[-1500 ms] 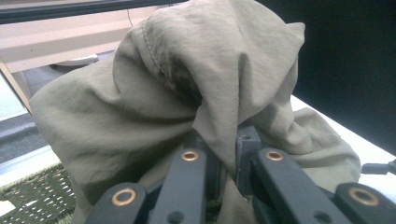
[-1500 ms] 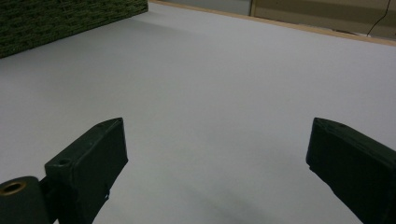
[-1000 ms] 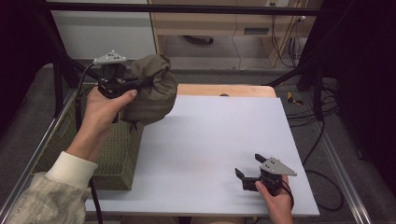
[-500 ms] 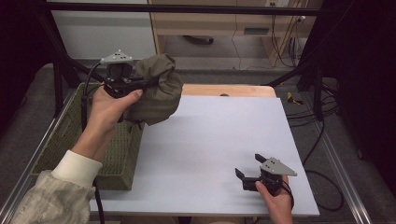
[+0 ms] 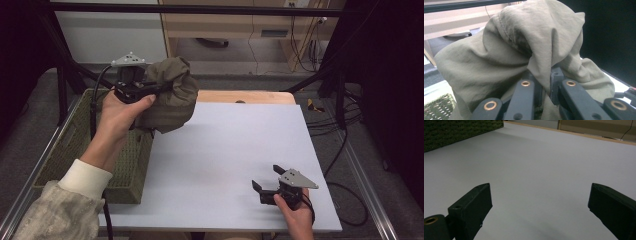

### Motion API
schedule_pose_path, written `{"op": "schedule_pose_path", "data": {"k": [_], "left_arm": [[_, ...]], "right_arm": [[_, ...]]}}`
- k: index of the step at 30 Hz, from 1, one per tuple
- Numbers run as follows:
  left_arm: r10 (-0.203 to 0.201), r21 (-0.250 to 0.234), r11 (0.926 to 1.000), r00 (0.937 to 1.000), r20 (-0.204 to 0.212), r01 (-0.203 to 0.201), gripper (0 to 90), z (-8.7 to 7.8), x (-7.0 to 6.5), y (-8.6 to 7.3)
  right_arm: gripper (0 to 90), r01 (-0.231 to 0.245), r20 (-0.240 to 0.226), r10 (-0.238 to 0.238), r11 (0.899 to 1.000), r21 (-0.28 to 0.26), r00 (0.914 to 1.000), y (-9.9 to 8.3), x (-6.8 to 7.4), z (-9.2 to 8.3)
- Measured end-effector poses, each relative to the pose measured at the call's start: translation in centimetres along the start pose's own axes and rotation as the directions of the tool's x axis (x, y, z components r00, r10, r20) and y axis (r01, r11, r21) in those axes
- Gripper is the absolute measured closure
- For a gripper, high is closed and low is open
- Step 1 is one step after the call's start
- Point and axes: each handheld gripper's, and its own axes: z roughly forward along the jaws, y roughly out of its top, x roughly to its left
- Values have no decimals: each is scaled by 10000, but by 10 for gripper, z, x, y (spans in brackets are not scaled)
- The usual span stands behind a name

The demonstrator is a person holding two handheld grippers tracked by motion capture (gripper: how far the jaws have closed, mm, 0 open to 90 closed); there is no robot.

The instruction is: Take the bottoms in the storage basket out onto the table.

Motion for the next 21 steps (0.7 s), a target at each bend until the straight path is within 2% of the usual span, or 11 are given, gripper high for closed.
{"op": "schedule_pose_path", "data": {"k": [4,8,9,21], "left_arm": [[118,-67,9999,9999,-21,-118,846,1,-3,4],[38,-25,10000,10000,47,-38,846,3,-5,6],[139,-25,9999,9999,-14,-139,846,4,-4,6],[23,111,9999,10000,95,-24,846,15,-7,3]], "right_arm": [[54,-11,-7,11,10000,-2,10000,0,0,0],[54,-14,-15,14,10000,-10,10000,0,0,0],[54,-25,-12,25,10000,-10,10000,0,0,0],[53,-35,-20,35,10000,-20,10000,0,0,-1]]}}
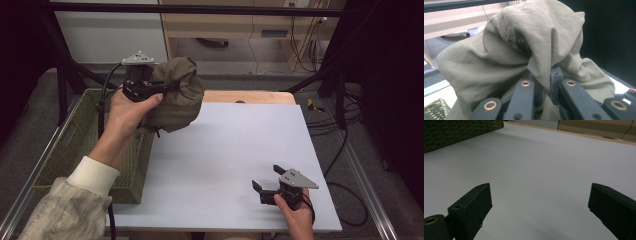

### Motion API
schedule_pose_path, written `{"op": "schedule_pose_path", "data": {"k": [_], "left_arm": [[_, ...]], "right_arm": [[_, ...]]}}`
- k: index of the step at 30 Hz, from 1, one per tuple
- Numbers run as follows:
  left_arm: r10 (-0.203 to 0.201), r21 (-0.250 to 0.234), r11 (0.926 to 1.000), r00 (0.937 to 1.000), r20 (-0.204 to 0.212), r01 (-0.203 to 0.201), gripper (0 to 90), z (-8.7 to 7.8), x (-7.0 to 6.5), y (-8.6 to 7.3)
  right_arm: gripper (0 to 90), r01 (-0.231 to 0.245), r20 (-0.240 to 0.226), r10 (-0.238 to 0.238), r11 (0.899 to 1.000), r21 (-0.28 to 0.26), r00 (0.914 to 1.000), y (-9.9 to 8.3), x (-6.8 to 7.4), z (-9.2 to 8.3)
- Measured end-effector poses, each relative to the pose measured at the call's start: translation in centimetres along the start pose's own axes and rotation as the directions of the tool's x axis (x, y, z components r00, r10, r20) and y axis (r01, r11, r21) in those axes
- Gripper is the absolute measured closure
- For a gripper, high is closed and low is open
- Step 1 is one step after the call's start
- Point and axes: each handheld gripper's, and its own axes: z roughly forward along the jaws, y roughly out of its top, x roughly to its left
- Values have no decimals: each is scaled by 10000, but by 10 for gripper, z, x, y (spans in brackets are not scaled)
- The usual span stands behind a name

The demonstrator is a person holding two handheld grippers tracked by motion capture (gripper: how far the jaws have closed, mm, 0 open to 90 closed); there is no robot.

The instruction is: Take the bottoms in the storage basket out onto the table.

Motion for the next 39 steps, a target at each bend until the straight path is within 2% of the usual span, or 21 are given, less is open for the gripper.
{"op": "schedule_pose_path", "data": {"k": [7,20,24,39], "left_arm": [[-5,58,10000,10000,50,5,846,7,0,-6],[-255,191,9995,9989,394,247,846,26,-2,-25],[-248,400,9989,9985,486,228,846,34,-3,-35],[-230,613,9979,9970,737,185,845,50,-12,-48]], "right_arm": [[53,8,-8,-8,10000,12,10000,0,0,0],[54,55,-17,-55,9999,87,10000,0,0,1],[53,81,-20,-80,9999,100,10000,0,0,1],[53,91,-25,-91,9999,117,10000,-1,0,1]]}}
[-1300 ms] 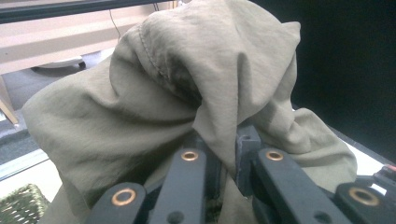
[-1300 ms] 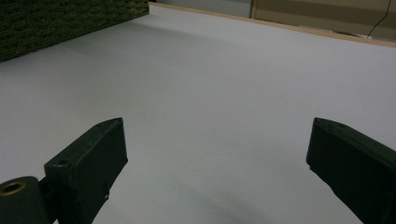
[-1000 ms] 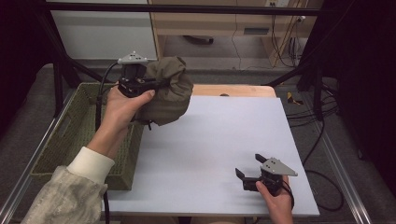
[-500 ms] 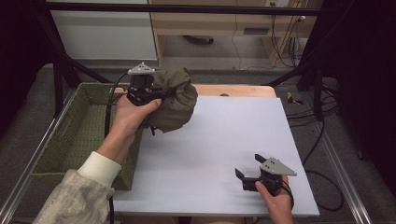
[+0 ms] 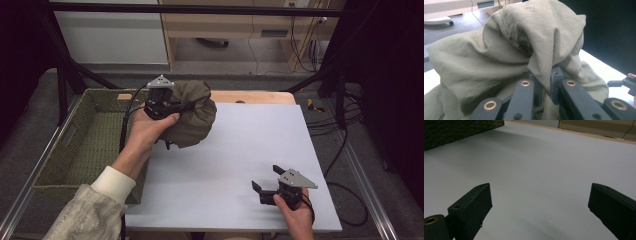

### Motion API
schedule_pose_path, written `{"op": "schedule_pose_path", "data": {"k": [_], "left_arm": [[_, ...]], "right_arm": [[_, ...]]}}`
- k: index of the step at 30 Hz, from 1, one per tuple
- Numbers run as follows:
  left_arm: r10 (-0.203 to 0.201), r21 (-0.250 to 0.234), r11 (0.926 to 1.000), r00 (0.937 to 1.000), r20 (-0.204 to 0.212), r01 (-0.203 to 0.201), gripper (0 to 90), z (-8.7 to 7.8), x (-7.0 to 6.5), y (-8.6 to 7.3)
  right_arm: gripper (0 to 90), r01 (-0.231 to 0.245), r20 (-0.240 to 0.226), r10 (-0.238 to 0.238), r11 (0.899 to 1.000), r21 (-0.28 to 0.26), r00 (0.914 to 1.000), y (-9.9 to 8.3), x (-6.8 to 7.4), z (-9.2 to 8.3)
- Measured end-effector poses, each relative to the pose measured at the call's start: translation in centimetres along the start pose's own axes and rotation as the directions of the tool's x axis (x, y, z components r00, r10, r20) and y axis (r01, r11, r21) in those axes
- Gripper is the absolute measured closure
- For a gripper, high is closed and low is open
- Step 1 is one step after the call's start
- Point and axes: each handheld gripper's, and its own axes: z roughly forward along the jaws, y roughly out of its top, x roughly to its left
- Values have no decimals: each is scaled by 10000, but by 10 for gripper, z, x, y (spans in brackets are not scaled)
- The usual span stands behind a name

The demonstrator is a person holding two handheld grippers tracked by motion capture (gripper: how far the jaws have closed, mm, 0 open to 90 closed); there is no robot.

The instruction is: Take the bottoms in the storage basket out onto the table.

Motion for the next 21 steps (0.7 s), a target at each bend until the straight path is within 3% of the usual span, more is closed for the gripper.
{"op": "schedule_pose_path", "data": {"k": [21], "left_arm": [[-104,184,9998,9999,110,102,844,8,-1,-7]], "right_arm": [[53,26,-16,-26,10000,29,10000,0,0,1]]}}
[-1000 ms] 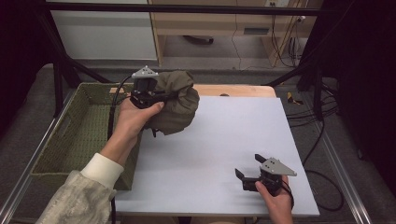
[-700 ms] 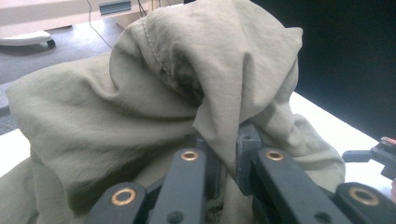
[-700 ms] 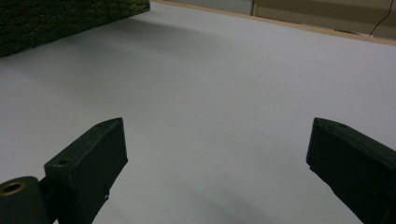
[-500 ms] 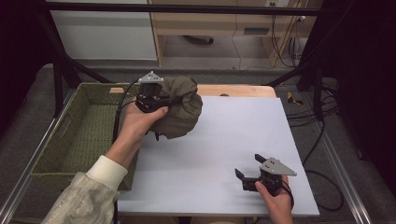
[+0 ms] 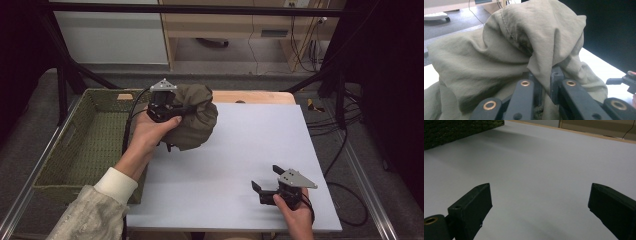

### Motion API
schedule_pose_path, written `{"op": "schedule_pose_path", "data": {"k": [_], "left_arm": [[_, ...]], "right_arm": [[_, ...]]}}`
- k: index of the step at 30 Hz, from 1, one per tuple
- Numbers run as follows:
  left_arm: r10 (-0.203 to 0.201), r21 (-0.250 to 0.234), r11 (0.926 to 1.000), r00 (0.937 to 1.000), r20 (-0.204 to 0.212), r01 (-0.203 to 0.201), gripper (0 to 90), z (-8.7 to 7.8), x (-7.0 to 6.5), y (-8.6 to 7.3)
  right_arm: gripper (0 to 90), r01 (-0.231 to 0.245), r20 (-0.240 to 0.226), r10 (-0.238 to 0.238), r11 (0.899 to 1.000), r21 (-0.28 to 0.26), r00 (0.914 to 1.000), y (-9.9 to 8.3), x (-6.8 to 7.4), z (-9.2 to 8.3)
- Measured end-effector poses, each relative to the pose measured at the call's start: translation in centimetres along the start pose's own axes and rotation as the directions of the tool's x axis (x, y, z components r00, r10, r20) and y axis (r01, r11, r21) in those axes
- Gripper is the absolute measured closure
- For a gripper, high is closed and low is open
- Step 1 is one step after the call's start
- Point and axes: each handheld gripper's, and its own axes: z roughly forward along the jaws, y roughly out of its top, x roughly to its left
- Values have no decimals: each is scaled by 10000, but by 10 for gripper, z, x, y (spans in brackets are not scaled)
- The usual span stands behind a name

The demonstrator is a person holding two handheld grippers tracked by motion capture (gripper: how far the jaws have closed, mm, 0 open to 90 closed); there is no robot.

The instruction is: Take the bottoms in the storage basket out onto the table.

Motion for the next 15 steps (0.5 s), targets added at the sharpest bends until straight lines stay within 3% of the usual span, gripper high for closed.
{"op": "schedule_pose_path", "data": {"k": [15], "left_arm": [[3,111,9999,10000,66,-3,844,7,-4,-4]], "right_arm": [[53,-40,13,40,10000,-25,10000,0,0,0]]}}
